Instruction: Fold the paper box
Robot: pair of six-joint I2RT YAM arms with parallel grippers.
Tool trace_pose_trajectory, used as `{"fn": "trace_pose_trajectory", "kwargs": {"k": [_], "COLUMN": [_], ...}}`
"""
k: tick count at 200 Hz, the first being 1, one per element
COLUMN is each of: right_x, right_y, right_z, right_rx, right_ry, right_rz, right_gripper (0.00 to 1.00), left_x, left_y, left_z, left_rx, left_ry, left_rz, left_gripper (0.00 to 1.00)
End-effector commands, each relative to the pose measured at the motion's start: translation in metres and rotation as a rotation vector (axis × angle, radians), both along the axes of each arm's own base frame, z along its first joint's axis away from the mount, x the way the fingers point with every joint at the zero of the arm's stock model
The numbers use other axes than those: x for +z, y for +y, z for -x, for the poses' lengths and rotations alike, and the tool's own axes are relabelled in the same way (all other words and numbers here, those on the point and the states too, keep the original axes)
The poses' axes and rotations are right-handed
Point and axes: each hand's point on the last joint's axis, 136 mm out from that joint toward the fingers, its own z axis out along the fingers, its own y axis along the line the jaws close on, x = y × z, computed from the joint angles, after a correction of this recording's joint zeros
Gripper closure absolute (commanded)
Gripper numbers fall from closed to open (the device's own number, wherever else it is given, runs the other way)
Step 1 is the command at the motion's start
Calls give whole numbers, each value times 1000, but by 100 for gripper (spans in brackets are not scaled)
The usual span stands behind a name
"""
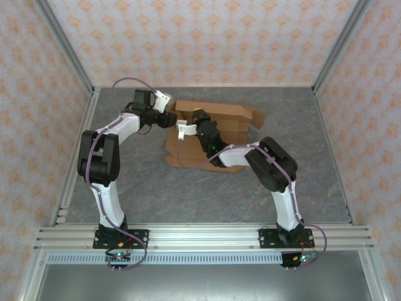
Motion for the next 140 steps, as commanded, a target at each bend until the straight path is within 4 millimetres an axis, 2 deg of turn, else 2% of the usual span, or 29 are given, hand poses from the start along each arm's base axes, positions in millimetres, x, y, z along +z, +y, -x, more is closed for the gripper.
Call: {"fn": "trace_pose_trajectory", "kwargs": {"k": [1, 37, 140], "right_x": [8, 9, 39], "right_y": [5, 2, -2], "right_z": [4, 1, 5], "right_rx": [25, 4, -35], "right_ry": [75, 149, 342], "right_rz": [-13, -20, -109], "right_gripper": [100, 100, 100], "left_x": [22, 28, 39], "left_y": [-9, -13, -17], "left_z": [-8, -12, -17], "left_rx": [-4, 0, 0], "left_ry": [-103, -141, -203], "left_rz": [34, 45, 68], "left_gripper": [49, 49, 49]}}
